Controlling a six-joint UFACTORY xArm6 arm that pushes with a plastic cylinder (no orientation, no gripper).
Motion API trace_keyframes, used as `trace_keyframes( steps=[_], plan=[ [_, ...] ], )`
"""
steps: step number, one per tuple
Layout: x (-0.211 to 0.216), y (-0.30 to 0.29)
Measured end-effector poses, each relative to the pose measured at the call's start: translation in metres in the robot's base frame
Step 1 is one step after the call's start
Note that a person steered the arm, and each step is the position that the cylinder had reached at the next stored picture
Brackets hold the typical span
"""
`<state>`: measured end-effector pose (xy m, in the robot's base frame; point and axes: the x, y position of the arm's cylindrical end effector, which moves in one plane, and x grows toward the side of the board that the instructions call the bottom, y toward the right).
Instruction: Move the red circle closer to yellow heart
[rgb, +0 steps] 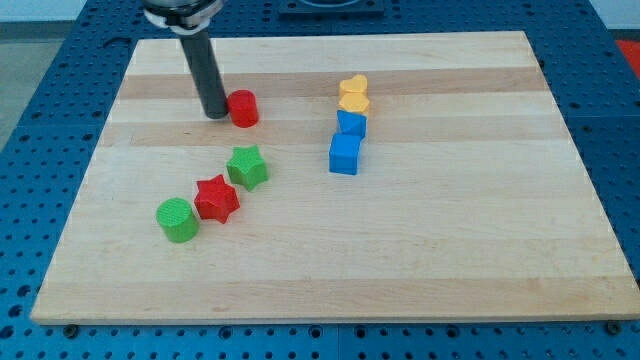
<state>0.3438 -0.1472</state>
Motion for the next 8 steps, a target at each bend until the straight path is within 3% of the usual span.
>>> trace_keyframes(
  steps=[3, 4, 6, 8],
  plan=[
    [0.030, -0.050],
    [0.025, -0.028],
    [-0.028, 0.040],
    [-0.015, 0.024]
  ],
)
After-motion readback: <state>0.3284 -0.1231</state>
